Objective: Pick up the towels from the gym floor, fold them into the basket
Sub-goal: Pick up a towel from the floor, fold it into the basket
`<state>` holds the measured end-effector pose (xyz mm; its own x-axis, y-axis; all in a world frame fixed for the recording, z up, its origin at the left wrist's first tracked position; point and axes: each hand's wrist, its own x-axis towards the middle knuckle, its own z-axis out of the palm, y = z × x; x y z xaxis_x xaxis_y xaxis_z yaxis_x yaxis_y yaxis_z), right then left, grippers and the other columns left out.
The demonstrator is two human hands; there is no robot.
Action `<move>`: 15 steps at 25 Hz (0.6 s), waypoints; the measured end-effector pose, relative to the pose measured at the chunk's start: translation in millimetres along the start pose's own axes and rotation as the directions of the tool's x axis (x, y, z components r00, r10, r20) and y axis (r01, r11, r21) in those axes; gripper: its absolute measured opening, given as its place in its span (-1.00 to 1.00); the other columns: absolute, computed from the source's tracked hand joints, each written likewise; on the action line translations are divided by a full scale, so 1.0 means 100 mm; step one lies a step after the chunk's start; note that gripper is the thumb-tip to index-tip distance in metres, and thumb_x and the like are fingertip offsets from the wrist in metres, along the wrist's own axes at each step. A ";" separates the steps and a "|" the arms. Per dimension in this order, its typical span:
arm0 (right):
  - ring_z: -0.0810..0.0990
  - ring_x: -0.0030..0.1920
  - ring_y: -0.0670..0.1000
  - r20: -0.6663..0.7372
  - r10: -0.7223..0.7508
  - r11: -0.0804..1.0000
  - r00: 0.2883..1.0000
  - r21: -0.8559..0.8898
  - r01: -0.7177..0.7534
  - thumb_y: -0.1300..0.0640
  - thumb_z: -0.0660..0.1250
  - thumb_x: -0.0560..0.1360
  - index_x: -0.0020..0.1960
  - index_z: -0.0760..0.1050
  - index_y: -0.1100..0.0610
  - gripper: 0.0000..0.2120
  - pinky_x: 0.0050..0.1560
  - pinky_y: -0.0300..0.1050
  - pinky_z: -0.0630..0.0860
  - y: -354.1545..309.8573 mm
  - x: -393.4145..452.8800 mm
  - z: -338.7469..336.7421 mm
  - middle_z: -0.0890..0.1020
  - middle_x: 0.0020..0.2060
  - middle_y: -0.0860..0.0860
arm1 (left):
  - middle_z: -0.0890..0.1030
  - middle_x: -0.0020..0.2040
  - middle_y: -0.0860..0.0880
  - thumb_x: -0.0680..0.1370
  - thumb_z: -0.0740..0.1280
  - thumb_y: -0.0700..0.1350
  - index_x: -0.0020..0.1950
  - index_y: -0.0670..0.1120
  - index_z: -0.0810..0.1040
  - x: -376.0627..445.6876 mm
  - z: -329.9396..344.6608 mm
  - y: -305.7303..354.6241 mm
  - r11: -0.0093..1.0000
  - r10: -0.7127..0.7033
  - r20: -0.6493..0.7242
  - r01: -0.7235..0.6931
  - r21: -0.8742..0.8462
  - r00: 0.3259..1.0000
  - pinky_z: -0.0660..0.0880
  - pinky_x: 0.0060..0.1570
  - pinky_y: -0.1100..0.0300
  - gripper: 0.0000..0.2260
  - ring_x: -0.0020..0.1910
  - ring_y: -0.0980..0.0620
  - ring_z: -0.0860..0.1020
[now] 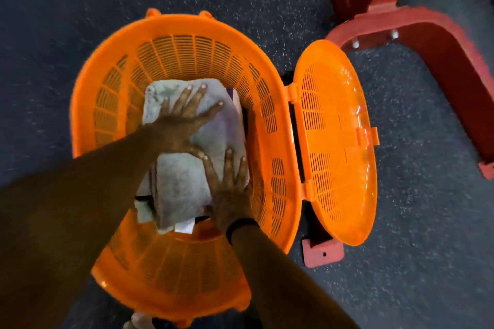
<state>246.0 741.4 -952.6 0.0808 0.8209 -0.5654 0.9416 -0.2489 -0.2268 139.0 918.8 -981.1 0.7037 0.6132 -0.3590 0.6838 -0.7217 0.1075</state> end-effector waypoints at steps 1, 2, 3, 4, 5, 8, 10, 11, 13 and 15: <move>-0.52 0.37 0.28 0.012 0.016 1.000 1.000 -0.023 -0.016 -0.15 0.38 0.43 0.41 -0.52 -0.25 0.07 0.41 0.39 -0.01 0.03 0.10 0.03 -0.53 0.40 0.07 | -0.38 0.53 -0.04 0.33 0.35 0.37 0.54 0.15 -0.26 0.06 0.18 -0.04 0.999 -0.031 -0.069 0.030 -0.014 0.997 0.11 0.37 -0.37 0.03 0.51 -0.15 -0.31; -0.54 0.34 0.27 0.048 0.014 0.999 0.999 -0.037 -0.012 -0.17 0.38 0.43 0.40 -0.53 -0.25 0.07 0.41 0.40 -0.01 0.01 0.11 0.00 -0.55 0.38 0.06 | -0.32 0.55 -0.06 0.35 0.35 0.34 0.55 0.16 -0.23 0.07 0.23 -0.08 0.998 -0.014 -0.040 0.011 -0.062 0.999 0.12 0.38 -0.36 0.00 0.53 -0.17 -0.24; -0.56 0.33 0.28 0.084 0.018 0.999 0.996 -0.052 -0.014 -0.19 0.37 0.43 0.40 -0.54 -0.25 0.07 0.40 0.42 -0.02 -0.01 0.10 0.02 -0.57 0.36 0.05 | -0.26 0.57 -0.08 0.35 0.32 0.37 0.56 0.16 -0.20 0.06 0.17 -0.08 0.997 0.025 -0.060 -0.029 -0.070 0.998 0.09 0.39 -0.36 -0.03 0.54 -0.18 -0.21; -0.56 0.32 0.28 0.112 0.016 0.999 0.994 -0.041 -0.012 -0.19 0.36 0.43 0.40 -0.53 -0.25 0.06 0.39 0.44 -0.04 -0.03 0.06 0.00 -0.57 0.36 0.05 | -0.22 0.57 -0.11 0.33 0.27 0.43 0.56 0.15 -0.16 0.00 0.05 -0.07 0.995 0.058 -0.018 -0.060 -0.079 0.998 0.05 0.41 -0.35 -0.04 0.53 -0.18 -0.19; -0.55 0.34 0.29 0.117 0.000 0.999 0.993 -0.044 0.006 -0.18 0.37 0.43 0.41 -0.52 -0.25 0.06 0.39 0.45 -0.04 -0.05 0.01 -0.05 -0.56 0.37 0.06 | -0.21 0.57 -0.13 0.32 0.25 0.46 0.56 0.15 -0.14 -0.07 -0.06 -0.07 0.994 0.079 -0.003 -0.079 -0.074 0.997 0.02 0.42 -0.33 -0.03 0.53 -0.18 -0.19; -0.41 0.45 0.32 0.176 -0.038 0.999 0.984 0.023 0.034 -0.10 0.37 0.47 0.51 -0.34 -0.18 -0.03 0.44 0.40 -0.05 -0.15 -0.30 -0.49 -0.41 0.49 0.11 | -0.26 0.56 -0.10 0.39 0.38 0.27 0.55 0.18 -0.19 -0.40 -0.68 -0.07 0.992 0.056 0.114 -0.042 -0.122 0.992 0.02 0.45 -0.25 -0.06 0.54 -0.19 -0.19; -0.21 0.53 0.26 0.202 -0.063 0.995 0.977 0.094 0.045 -0.07 0.32 0.51 0.56 -0.16 -0.09 -0.17 0.49 0.27 0.03 -0.20 -0.58 -0.89 -0.22 0.55 0.11 | -0.19 0.58 -0.10 0.45 0.37 0.22 0.56 0.12 -0.12 -0.68 -1.02 -0.10 0.992 0.043 0.239 -0.012 -0.127 0.970 0.00 0.49 -0.13 -0.13 0.55 -0.14 -0.14; -0.12 0.55 0.21 0.203 -0.059 0.992 0.977 0.118 0.035 -0.08 0.29 0.53 0.56 -0.12 -0.05 -0.22 0.50 0.19 0.07 -0.25 -0.75 -1.16 -0.15 0.56 0.09 | -0.13 0.58 -0.11 0.45 0.35 0.24 0.56 0.10 -0.07 -0.85 -1.27 -0.12 0.994 0.033 0.277 -0.002 -0.112 0.960 0.01 0.50 -0.07 -0.16 0.56 -0.12 -0.10; 0.01 0.55 0.14 0.162 -0.062 0.989 0.985 0.144 0.039 -0.12 0.24 0.54 0.57 -0.07 0.00 -0.25 0.48 0.10 0.14 -0.31 -1.08 -1.74 -0.04 0.57 0.07 | -0.01 0.58 -0.11 0.45 0.33 0.27 0.57 0.05 0.01 -1.21 -1.96 -0.16 0.993 -0.005 0.299 0.039 -0.107 0.954 0.08 0.48 -0.01 -0.19 0.55 -0.12 0.00; 0.12 0.52 0.14 0.088 -0.064 0.989 0.994 0.140 0.052 -0.18 0.23 0.51 0.57 0.00 0.03 -0.25 0.44 0.04 0.21 -0.43 -1.40 -2.48 0.06 0.55 0.07 | 0.08 0.57 -0.12 0.44 0.34 0.27 0.56 0.03 0.08 -1.60 -2.78 -0.20 0.987 -0.044 0.238 0.080 -0.142 0.970 0.13 0.47 0.03 -0.20 0.53 -0.10 0.08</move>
<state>275.7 764.4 -666.7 -0.0090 0.7870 -0.6169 0.8894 -0.2757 -0.3647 66.4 924.8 -668.3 0.6064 0.5507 -0.5736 0.7585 -0.6172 0.2093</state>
